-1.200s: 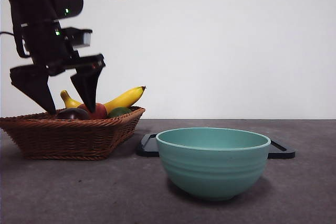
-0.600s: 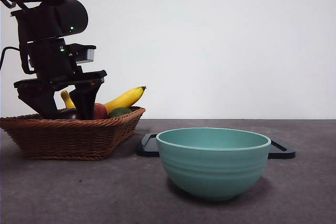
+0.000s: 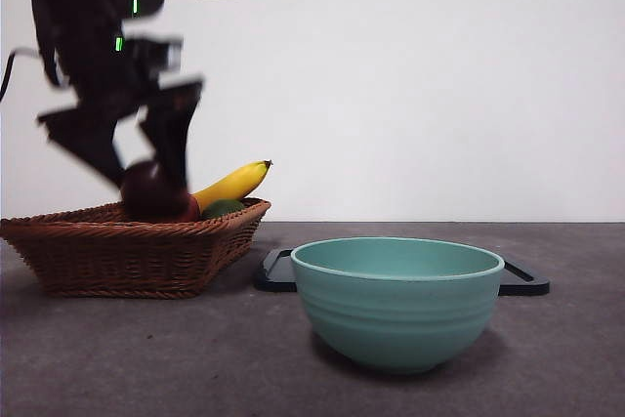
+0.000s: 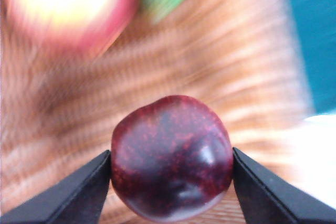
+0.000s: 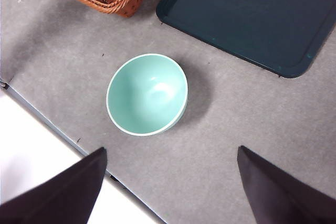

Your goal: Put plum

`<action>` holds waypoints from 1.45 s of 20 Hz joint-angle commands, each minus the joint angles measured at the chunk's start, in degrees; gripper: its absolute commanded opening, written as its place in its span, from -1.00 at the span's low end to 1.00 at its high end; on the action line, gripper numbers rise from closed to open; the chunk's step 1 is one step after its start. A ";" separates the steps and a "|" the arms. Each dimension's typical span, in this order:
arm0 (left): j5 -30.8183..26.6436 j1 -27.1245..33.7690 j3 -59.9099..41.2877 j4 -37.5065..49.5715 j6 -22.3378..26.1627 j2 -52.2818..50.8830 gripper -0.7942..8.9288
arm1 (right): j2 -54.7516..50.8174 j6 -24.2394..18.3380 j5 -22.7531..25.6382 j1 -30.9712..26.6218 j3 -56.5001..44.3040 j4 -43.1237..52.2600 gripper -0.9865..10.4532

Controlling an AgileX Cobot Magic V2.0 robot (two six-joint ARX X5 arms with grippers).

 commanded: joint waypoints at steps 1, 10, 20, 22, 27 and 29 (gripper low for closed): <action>4.13 -1.86 1.84 -0.07 0.00 -4.24 -0.16 | 0.44 0.59 -0.11 0.26 1.07 0.37 -0.13; 10.34 -17.53 1.84 -4.57 0.28 -14.73 -0.16 | 0.44 0.59 0.02 0.24 1.07 0.59 -0.13; 7.34 -31.87 1.84 -2.43 3.52 -1.27 -0.16 | 0.44 0.59 0.02 0.24 1.07 0.59 -0.13; 4.90 -32.96 1.84 -1.97 4.48 1.90 -0.16 | 0.44 0.59 0.02 0.24 1.07 0.59 -0.13; 2.08 -34.27 1.84 0.70 5.25 7.50 -0.16 | 0.44 0.59 0.02 0.24 1.07 0.59 -0.13; 2.01 -34.45 1.84 1.49 5.46 9.18 -0.16 | 0.44 0.57 0.02 0.24 1.07 0.59 -0.13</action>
